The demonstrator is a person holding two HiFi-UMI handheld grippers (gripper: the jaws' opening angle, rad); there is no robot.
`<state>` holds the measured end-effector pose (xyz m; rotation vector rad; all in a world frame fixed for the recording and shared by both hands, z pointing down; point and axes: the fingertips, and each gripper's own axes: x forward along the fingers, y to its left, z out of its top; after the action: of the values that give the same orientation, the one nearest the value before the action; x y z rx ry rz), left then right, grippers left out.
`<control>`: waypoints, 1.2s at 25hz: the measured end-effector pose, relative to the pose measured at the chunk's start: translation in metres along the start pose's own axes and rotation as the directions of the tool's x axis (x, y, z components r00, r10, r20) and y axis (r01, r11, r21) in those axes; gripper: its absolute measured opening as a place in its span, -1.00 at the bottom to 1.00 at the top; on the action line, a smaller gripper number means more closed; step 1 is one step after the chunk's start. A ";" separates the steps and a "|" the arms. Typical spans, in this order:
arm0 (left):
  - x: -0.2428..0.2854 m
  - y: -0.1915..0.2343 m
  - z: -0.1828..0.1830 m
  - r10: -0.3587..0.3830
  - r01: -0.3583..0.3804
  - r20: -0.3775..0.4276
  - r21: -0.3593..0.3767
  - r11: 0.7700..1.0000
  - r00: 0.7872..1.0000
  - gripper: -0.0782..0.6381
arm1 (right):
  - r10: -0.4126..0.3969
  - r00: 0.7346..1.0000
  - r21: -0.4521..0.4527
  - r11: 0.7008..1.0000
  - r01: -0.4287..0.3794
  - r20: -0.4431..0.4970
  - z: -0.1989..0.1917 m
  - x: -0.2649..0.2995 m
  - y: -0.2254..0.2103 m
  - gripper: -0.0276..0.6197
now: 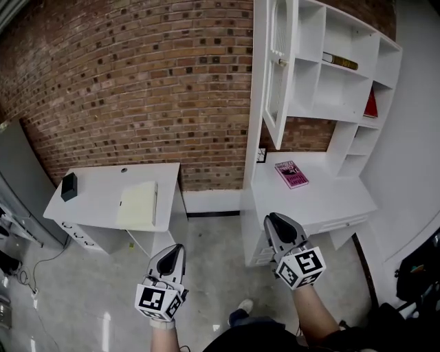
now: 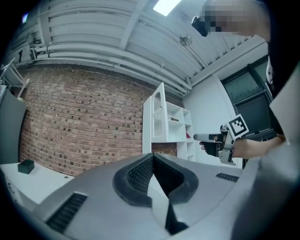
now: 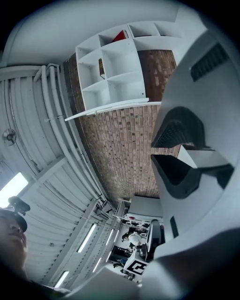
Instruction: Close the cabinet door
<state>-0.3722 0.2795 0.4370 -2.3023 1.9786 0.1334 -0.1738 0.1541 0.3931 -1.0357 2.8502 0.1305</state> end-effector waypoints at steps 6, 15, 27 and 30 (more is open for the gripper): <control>0.092 0.018 0.011 -0.031 0.031 0.022 0.006 0.999 0.999 -0.76 | -0.040 0.999 0.001 0.999 0.040 0.023 0.007 0.054 -0.066 -0.74; 0.236 0.010 0.034 -0.130 0.129 0.078 0.021 0.991 0.988 -0.76 | -0.091 0.991 0.007 0.996 0.091 0.102 0.045 0.107 -0.167 -0.74; 0.365 -0.014 0.091 -0.312 0.312 0.176 0.028 0.950 0.934 -0.76 | -0.116 0.979 -0.001 0.993 0.118 0.168 0.094 0.153 -0.224 -0.74; 0.393 -0.018 0.111 -0.361 0.357 0.206 0.058 0.932 0.909 -0.76 | -0.129 0.976 -0.002 0.991 0.131 0.178 0.102 0.166 -0.231 -0.74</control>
<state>-0.2954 -0.0877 0.2749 -2.4730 1.4228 0.3142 -0.1446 -0.1161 0.2604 -1.1477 2.6181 0.2207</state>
